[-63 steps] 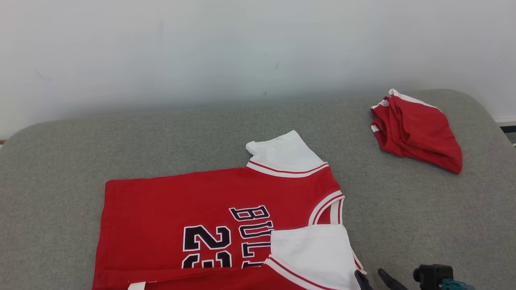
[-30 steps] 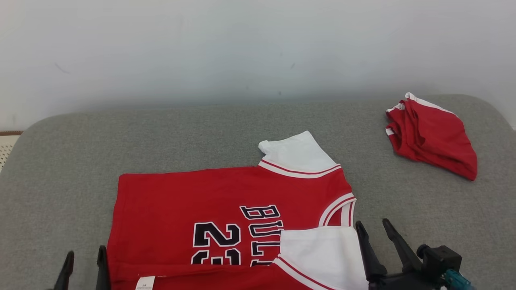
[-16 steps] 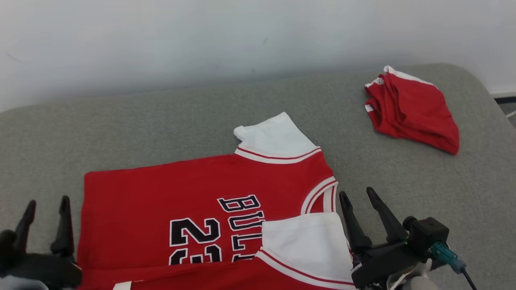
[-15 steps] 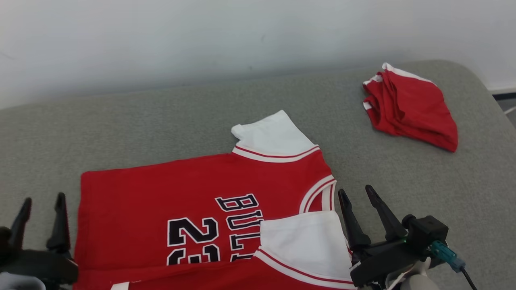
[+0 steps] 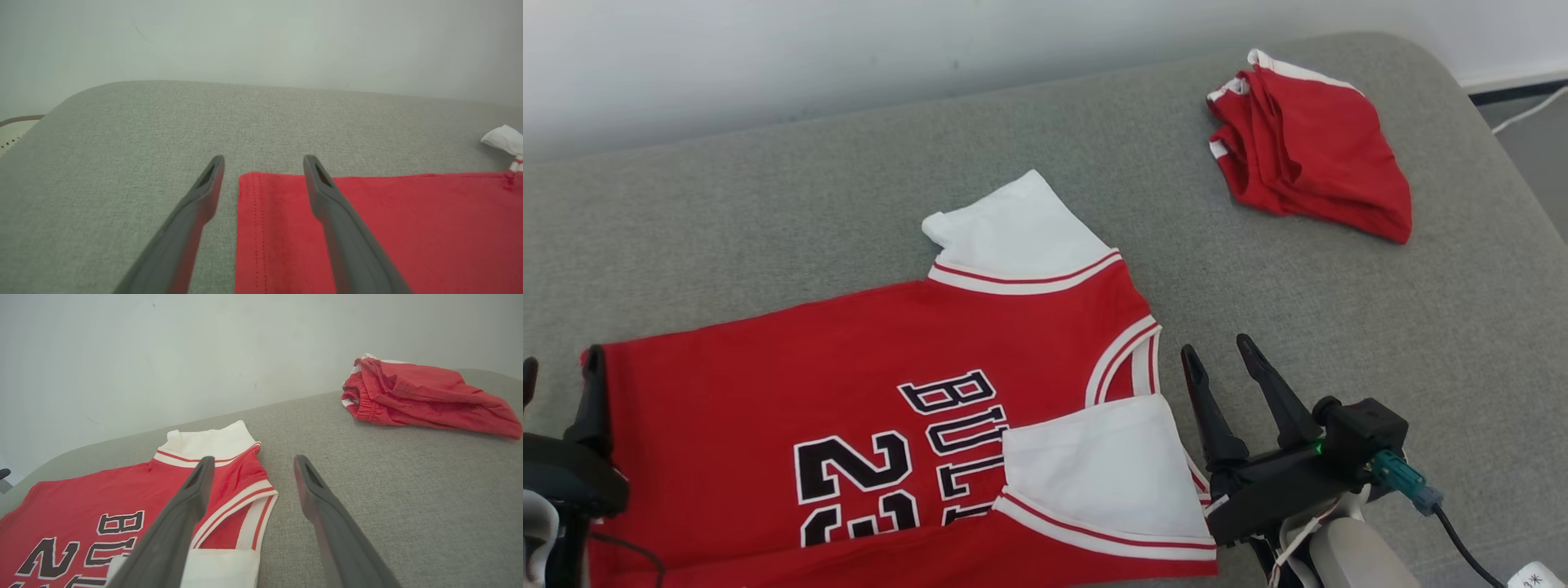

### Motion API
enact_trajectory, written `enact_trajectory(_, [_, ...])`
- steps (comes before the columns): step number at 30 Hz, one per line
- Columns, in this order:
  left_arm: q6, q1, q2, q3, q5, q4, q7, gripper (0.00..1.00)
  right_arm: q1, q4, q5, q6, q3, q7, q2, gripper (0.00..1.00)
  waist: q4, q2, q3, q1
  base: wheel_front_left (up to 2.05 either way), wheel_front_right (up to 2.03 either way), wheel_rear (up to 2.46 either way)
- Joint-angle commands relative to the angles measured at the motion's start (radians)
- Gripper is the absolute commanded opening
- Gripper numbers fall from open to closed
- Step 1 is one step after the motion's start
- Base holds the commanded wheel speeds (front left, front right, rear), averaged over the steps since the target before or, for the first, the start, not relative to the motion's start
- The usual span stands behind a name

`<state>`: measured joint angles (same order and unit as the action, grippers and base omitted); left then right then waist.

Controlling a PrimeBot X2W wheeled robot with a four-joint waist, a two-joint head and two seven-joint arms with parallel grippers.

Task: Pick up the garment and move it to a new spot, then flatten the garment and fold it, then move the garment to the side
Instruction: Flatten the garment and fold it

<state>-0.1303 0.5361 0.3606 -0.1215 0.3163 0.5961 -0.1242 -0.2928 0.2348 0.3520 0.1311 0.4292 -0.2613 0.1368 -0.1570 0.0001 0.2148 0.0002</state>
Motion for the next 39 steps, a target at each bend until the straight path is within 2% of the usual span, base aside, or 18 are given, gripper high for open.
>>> enact_trajectory(1, [0.001, 0.023, 0.016, 0.006, 0.006, 0.021, -0.005, 1.0, -0.013, 0.001, -0.001, -0.001, 0.006, -0.005, -0.005, 1.0, -0.027, -0.0001, 0.032, -0.0002, 0.0, 0.0, 0.0])
enact_trajectory(11, [0.001, 0.128, 0.071, 0.034, 0.043, 0.197, -0.016, 1.0, -0.032, -0.012, -0.012, -0.001, -0.005, -0.005, -0.019, 1.0, -0.051, -0.0001, 0.093, -0.0002, 0.0, 0.0, 0.0])
enact_trajectory(16, [0.001, 0.155, 0.061, 0.054, 0.056, 0.258, -0.036, 1.0, -0.039, -0.011, -0.02, -0.001, -0.009, -0.005, -0.023, 1.0, -0.048, -0.0001, 0.103, -0.0002, 0.0, 0.0, 0.0])
enact_trajectory(17, [0.001, 0.161, 0.06, 0.06, 0.062, 0.269, -0.04, 0.92, -0.042, -0.011, -0.021, -0.001, -0.01, -0.005, -0.024, 1.0, -0.046, -0.0001, 0.104, -0.0002, 0.0, 0.0, 0.0])
enact_trajectory(18, [0.001, 0.166, 0.06, 0.068, 0.066, 0.28, -0.042, 0.41, -0.043, -0.01, -0.023, -0.001, -0.009, -0.005, -0.026, 1.0, -0.045, -0.0001, 0.105, -0.0002, 0.0, 0.0, 0.0])
enact_trajectory(19, [0.0, 0.169, 0.058, 0.078, 0.073, 0.287, -0.044, 0.0, -0.044, -0.01, -0.024, -0.001, -0.007, -0.005, -0.026, 1.0, -0.042, -0.0001, 0.106, -0.0002, 0.0, 0.0, 0.0])
enact_trajectory(29, [0.0, 0.204, 0.062, 0.15, 0.114, 0.297, -0.101, 0.0, -0.14, 0.051, -0.018, -0.001, 0.033, 0.005, 0.003, 1.0, -0.011, -0.0001, 0.1, -0.0002, 0.0, 0.0, 0.0])
enact_trajectory(33, [0.0, 0.217, 0.055, 0.184, 0.13, 0.278, -0.115, 0.0, -0.252, 0.127, 0.009, -0.001, 0.047, 0.048, 0.003, 1.0, 0.01, -0.0001, 0.106, -0.0002, 0.0, 0.0, 0.0])
enact_trajectory(39, [0.0, 0.243, 0.04, 0.225, 0.14, 0.248, -0.126, 0.0, -0.462, 0.313, 0.069, -0.001, 0.051, 0.126, -0.022, 1.0, 0.052, -0.0001, 0.132, -0.0002, 0.0, 0.0, 0.0])
